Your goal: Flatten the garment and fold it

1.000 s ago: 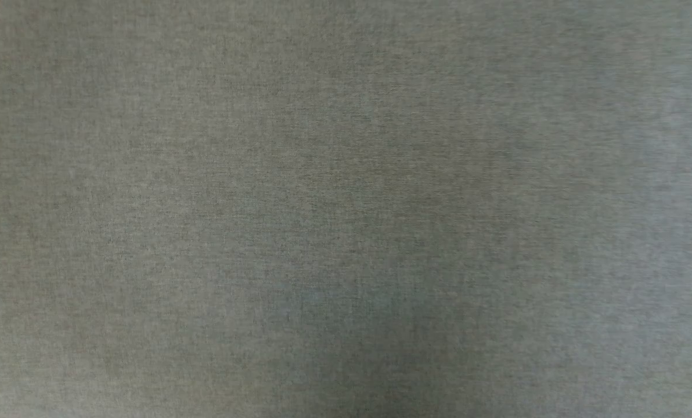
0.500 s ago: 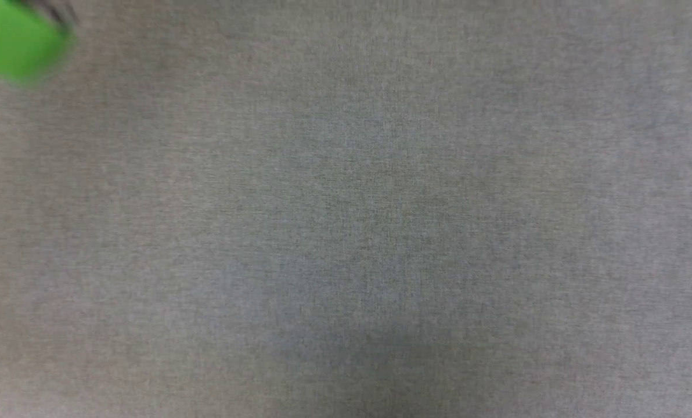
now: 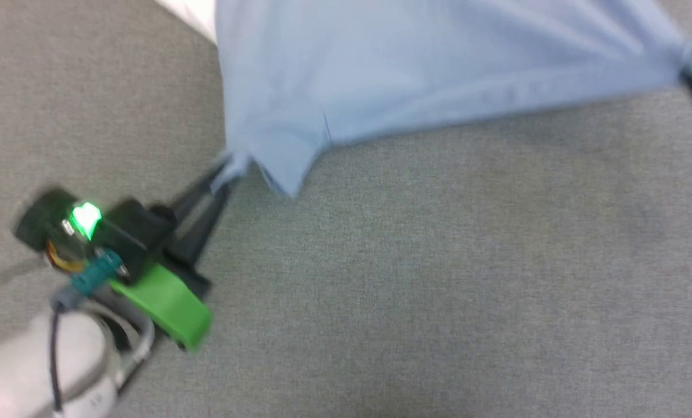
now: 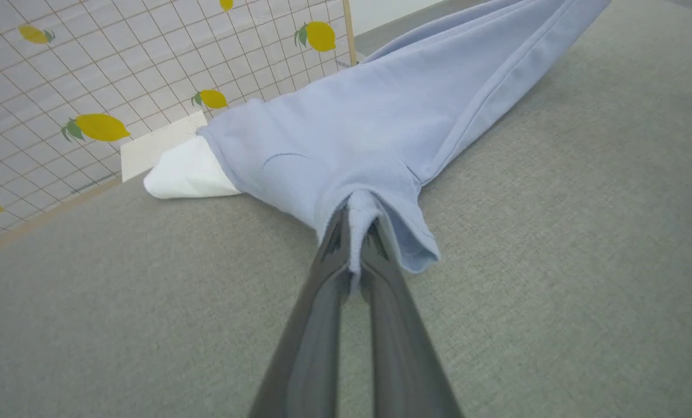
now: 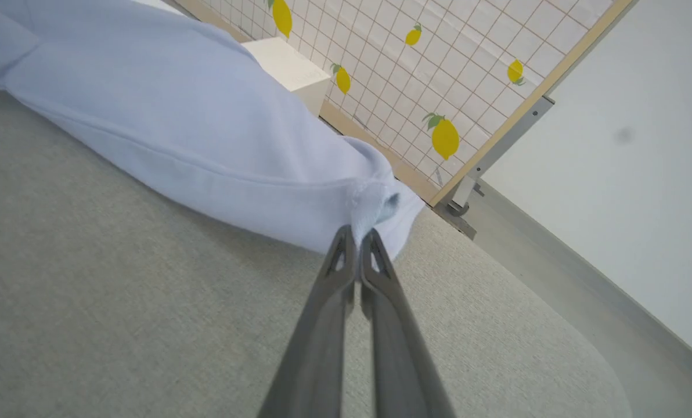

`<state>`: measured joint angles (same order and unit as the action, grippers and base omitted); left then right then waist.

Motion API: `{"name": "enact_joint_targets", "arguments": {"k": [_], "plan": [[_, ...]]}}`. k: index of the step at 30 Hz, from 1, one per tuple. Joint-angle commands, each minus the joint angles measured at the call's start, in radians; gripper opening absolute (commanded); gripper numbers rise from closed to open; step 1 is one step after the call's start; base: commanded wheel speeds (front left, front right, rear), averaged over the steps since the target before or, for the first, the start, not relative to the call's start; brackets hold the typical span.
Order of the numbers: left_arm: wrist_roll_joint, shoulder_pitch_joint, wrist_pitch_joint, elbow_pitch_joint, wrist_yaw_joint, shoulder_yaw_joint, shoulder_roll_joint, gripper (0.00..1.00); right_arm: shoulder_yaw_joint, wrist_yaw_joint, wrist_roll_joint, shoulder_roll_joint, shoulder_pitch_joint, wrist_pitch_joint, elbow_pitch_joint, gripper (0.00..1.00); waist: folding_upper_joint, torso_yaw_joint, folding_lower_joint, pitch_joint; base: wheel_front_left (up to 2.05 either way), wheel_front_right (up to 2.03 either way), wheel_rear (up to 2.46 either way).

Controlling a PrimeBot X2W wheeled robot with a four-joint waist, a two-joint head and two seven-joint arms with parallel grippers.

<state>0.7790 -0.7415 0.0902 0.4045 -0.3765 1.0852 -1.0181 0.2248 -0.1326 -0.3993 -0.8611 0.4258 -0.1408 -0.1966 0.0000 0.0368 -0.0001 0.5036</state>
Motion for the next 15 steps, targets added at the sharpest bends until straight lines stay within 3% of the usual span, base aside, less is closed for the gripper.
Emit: {"name": "enact_joint_targets", "arguments": {"k": [1, 9, 15], "plan": [[0.023, 0.039, 0.008, 0.012, -0.022, 0.007, 0.015, 0.0, -0.038, 0.002, 0.026, 0.028, -0.062, -0.012, -0.029, 0.0, 0.0, 0.004, 0.0001, -0.044, 0.0, 0.0, 0.0], [0.183, 0.216, 0.005, -0.011, -0.071, 0.054, 0.07, 0.0, -0.184, 0.002, 0.058, 0.185, -0.381, -0.099, -0.115, 0.0, 0.0, 0.02, 0.0001, -0.132, 0.0, 0.0, 0.0], [0.331, 0.352, -0.018, -0.077, -0.062, 0.089, 0.094, 0.0, -0.208, 0.002, 0.034, 0.25, -0.564, -0.184, -0.09, 0.0, 0.0, 0.018, 0.0001, -0.203, 0.0, 0.0, 0.0]]}}
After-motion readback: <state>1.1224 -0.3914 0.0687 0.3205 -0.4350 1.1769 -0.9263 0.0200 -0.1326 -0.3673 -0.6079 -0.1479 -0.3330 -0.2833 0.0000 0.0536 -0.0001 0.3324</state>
